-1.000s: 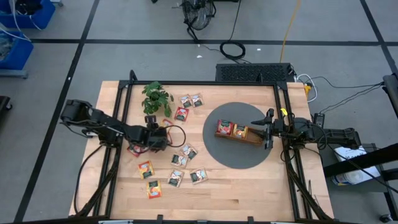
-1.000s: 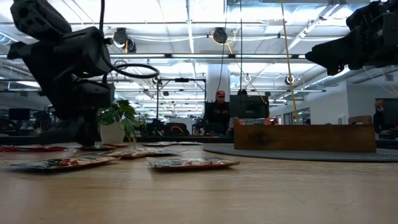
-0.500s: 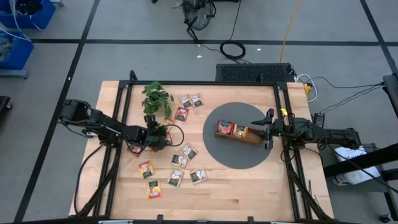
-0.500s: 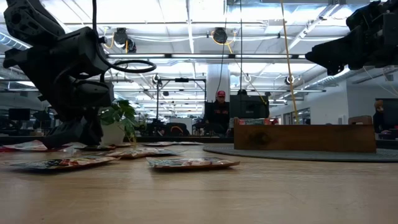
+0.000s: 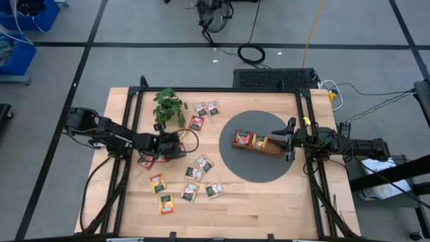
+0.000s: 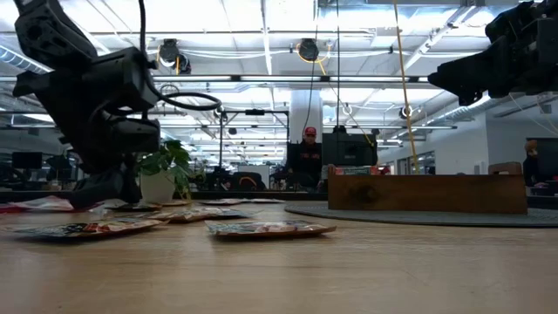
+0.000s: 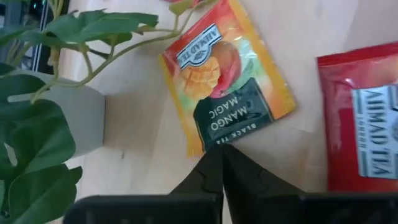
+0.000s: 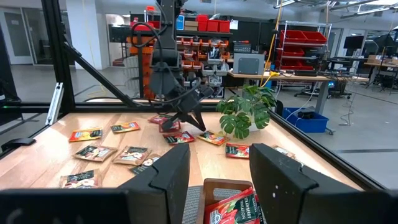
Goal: Pick & Place Tea
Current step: Put the yellow tea bag into the middle section of the wooden organizer
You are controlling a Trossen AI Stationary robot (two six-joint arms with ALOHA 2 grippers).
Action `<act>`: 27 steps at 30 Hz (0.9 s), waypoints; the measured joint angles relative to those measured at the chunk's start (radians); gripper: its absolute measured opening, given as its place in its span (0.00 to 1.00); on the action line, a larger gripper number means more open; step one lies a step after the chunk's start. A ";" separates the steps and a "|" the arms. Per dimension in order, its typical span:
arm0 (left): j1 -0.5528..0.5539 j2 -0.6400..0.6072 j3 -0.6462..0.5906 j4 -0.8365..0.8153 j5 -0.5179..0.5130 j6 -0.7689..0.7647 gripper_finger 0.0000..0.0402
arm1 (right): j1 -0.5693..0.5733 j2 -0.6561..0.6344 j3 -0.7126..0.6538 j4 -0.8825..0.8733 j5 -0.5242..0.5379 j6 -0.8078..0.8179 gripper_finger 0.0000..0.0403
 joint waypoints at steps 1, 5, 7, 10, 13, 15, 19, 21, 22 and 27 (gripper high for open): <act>0.003 0.000 0.000 0.002 0.004 0.000 0.01 | 0.000 0.000 0.000 0.000 0.000 0.000 0.37; -0.006 0.001 0.008 0.027 0.012 0.013 0.01 | 0.000 0.000 0.000 0.000 0.000 0.000 0.37; -0.018 0.002 0.031 0.022 0.018 0.020 0.01 | 0.000 0.000 0.000 0.000 0.000 0.000 0.37; -0.034 0.001 0.078 -0.001 0.032 0.021 0.01 | 0.000 0.000 0.000 0.000 0.000 0.000 0.37; -0.022 0.000 0.107 0.005 0.034 -0.066 0.01 | 0.000 0.000 0.000 0.000 0.000 0.000 0.37; 0.005 0.000 0.121 -0.003 0.085 -0.181 0.05 | 0.000 0.000 0.000 0.000 0.000 0.000 0.37; 0.119 -0.002 0.150 -0.027 0.301 -0.390 0.19 | 0.000 0.000 0.000 0.000 0.000 0.000 0.37; 0.176 -0.003 0.151 -0.034 0.360 -0.448 0.29 | 0.000 0.000 0.000 0.000 0.000 0.000 0.37; 0.201 -0.003 0.152 -0.032 0.382 -0.461 0.35 | 0.000 0.000 0.000 0.000 0.000 0.000 0.37; 0.282 -0.005 0.155 -0.015 0.481 -0.435 0.64 | 0.000 0.000 0.000 0.000 0.000 0.000 0.37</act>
